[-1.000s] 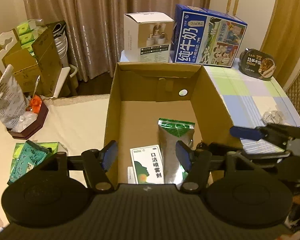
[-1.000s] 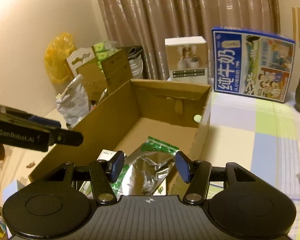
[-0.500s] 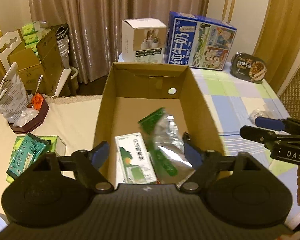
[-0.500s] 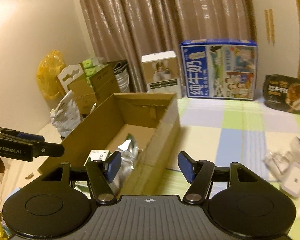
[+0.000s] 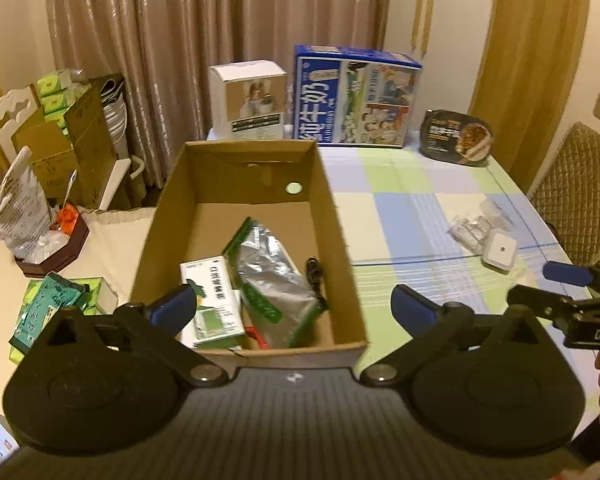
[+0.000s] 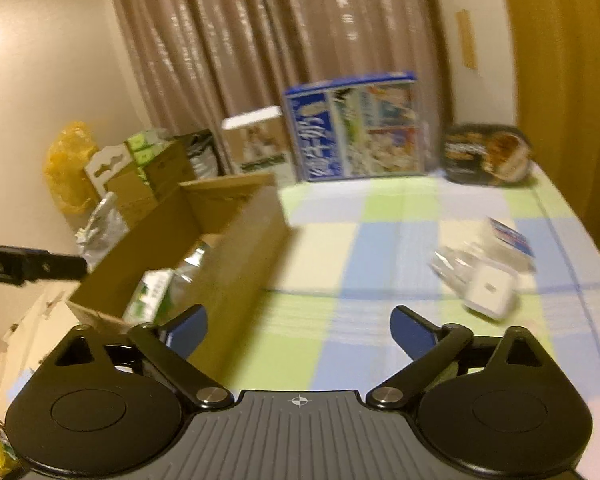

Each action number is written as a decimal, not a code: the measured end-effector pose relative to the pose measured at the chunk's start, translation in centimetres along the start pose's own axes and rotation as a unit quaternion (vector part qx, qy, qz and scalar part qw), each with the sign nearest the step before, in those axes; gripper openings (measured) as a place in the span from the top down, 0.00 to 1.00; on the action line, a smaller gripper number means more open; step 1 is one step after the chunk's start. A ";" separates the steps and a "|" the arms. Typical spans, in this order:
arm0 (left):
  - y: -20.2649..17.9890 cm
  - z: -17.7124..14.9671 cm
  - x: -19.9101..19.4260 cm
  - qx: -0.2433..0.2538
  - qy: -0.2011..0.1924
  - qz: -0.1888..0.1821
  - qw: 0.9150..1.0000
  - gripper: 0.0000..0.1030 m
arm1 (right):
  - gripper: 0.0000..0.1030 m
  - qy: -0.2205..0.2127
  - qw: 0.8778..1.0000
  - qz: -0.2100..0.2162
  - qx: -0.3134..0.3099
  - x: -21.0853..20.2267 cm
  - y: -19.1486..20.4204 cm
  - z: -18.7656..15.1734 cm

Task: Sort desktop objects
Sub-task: 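Move both tools back over the table toward the spoon and night light, then move the right tool down toward the white plastic spoon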

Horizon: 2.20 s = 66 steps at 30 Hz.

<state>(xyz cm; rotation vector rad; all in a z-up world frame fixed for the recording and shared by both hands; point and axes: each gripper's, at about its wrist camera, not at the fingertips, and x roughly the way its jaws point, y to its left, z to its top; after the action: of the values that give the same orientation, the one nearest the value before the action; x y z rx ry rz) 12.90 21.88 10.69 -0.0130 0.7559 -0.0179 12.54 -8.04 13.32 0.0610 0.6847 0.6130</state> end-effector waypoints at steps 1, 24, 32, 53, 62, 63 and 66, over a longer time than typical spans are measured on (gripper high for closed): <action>-0.7 -0.1 -0.2 0.004 -0.001 -0.003 1.000 0.01 | 0.04 0.002 1.000 -0.008 0.006 -0.7 -0.8 -0.6; -16.5 -5.2 3.7 0.109 0.037 -0.120 0.986 0.01 | 0.02 0.001 0.986 -0.119 0.113 -8.8 -14.2 -6.0; -18.8 -5.5 6.6 0.121 0.055 -0.136 0.982 0.02 | 0.02 0.005 0.986 -0.120 0.112 -7.0 -16.0 -5.5; -27.1 -4.6 16.6 0.207 0.064 -0.183 0.959 0.14 | 0.02 0.024 0.988 -0.122 0.092 1.0 -22.2 -3.1; -25.7 -3.7 20.7 0.192 0.074 -0.162 0.965 0.23 | 0.04 0.037 0.990 -0.105 0.082 5.2 -22.1 -3.0; -25.6 -3.8 20.9 0.192 0.076 -0.162 0.965 0.25 | 0.05 0.038 0.990 -0.105 0.083 5.5 -22.1 -3.0; -25.7 -4.0 21.7 0.198 0.076 -0.169 0.963 0.27 | 0.11 0.043 0.990 -0.104 0.088 6.2 -22.4 -3.0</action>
<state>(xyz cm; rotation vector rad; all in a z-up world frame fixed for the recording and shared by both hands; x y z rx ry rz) 25.64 -4.25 -6.64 0.2421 0.8866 -0.5012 25.90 -23.50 1.81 0.1249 0.8163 0.3549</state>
